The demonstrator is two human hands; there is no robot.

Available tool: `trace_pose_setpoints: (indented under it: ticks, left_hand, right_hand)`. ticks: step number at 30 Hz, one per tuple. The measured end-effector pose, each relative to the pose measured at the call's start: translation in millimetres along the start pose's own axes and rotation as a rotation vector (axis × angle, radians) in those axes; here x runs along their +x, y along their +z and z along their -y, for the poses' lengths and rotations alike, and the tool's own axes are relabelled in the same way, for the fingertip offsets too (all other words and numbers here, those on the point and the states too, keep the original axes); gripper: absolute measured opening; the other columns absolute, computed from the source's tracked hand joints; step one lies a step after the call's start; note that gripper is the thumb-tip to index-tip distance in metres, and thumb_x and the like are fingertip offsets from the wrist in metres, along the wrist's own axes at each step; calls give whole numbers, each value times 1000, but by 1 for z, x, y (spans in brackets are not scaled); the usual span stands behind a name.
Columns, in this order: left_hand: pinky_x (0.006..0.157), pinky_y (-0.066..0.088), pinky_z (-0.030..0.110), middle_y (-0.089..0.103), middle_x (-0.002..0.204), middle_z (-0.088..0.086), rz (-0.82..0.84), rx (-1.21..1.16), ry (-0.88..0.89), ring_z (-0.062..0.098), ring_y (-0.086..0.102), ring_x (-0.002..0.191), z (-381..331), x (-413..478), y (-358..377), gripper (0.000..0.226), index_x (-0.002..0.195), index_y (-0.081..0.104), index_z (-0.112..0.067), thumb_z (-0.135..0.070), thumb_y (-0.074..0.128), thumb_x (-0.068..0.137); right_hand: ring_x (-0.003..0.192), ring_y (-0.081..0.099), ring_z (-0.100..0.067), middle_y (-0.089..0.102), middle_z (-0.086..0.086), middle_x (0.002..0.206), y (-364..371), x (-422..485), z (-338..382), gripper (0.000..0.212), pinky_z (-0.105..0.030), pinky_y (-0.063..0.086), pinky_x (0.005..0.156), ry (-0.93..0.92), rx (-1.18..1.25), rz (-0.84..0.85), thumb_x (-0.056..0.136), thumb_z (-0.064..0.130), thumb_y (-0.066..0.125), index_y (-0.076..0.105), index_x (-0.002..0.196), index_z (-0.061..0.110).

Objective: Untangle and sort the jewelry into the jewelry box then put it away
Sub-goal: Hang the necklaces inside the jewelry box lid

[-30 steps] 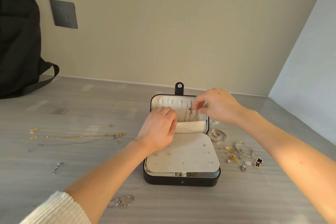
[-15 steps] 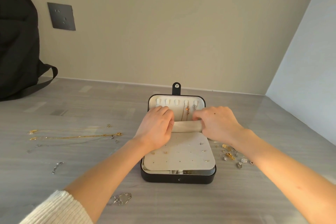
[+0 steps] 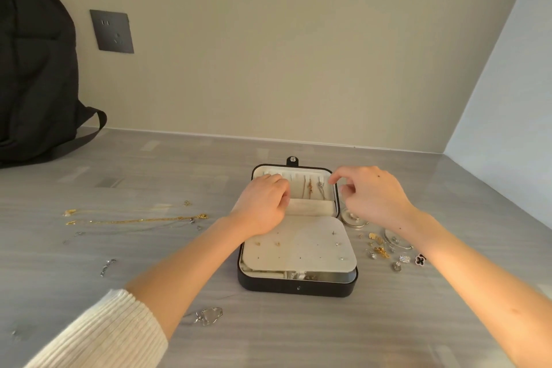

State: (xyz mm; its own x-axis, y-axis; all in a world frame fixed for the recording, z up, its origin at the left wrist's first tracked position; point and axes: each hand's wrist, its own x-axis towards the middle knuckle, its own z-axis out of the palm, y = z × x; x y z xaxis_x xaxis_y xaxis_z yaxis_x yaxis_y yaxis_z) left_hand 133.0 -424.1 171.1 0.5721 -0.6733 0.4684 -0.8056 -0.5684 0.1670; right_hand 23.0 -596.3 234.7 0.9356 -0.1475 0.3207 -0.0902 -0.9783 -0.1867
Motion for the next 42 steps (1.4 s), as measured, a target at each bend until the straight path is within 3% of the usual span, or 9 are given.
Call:
trace_pose_setpoints:
  ticks: [6,11,16,18,21,24,28,32,42]
  left_hand:
    - [83,36,26,62,109,0,284,-16,-117,19,53,105,1,11,-8,22,103,64,-16,-15,46,90]
    - [87,40,27,63,111,0,283,-141,-204,18,56,105,14,-1,-33,23,107,65,-17,-15,50,89]
    - [79,41,25,64,96,-2,232,-163,-238,12,54,86,33,-60,-80,11,93,66,-17,-16,57,87]
    - [74,40,23,62,87,-6,301,-181,-256,9,52,79,37,-94,-98,5,85,64,-21,-18,61,86]
    - [74,42,22,62,80,-10,431,-169,-303,7,54,74,49,-141,-120,14,74,60,-29,-20,65,83]
    - [74,45,23,62,78,-10,446,-157,-383,6,55,76,68,-176,-134,24,69,57,-38,-20,65,83]
    - [69,42,15,63,82,-8,446,-156,-453,4,53,83,83,-205,-149,18,73,60,-33,-18,64,84]
    - [66,42,11,63,86,-8,482,-144,-499,3,56,79,89,-217,-159,7,80,64,-26,-20,64,84]
    - [68,44,18,60,75,-12,518,-61,-657,5,56,70,104,-245,-174,16,72,57,-30,-22,68,81]
  right_hand:
    - [53,41,-5,45,12,53,1,-8,19,23,-27,38,65,-77,97,32,88,15,47,64,95,29]
    - [56,43,-4,48,16,56,-2,-18,54,20,-25,34,64,-168,155,14,90,20,50,66,95,30]
    - [67,54,-4,61,16,74,-7,-47,99,13,-24,39,68,-292,244,28,89,29,55,68,90,31]
    - [68,52,-3,58,17,73,1,-66,117,14,-21,38,67,-406,243,118,90,31,55,68,93,29]
    - [89,55,-10,62,11,95,22,-82,138,20,-25,37,75,-517,164,217,93,36,50,65,103,29]
    - [99,55,-20,60,3,103,45,-83,151,30,-30,40,78,-509,91,286,94,43,46,61,109,22]
    - [98,56,-26,59,-2,104,65,-79,165,37,-32,41,78,-470,-1,283,96,45,41,60,106,16]
    - [97,56,-24,53,2,98,68,-75,183,29,-30,39,75,-491,92,283,95,40,45,60,105,18]
    - [98,54,-21,61,-1,104,85,-58,257,19,-28,38,75,-467,376,353,92,30,55,66,100,17]
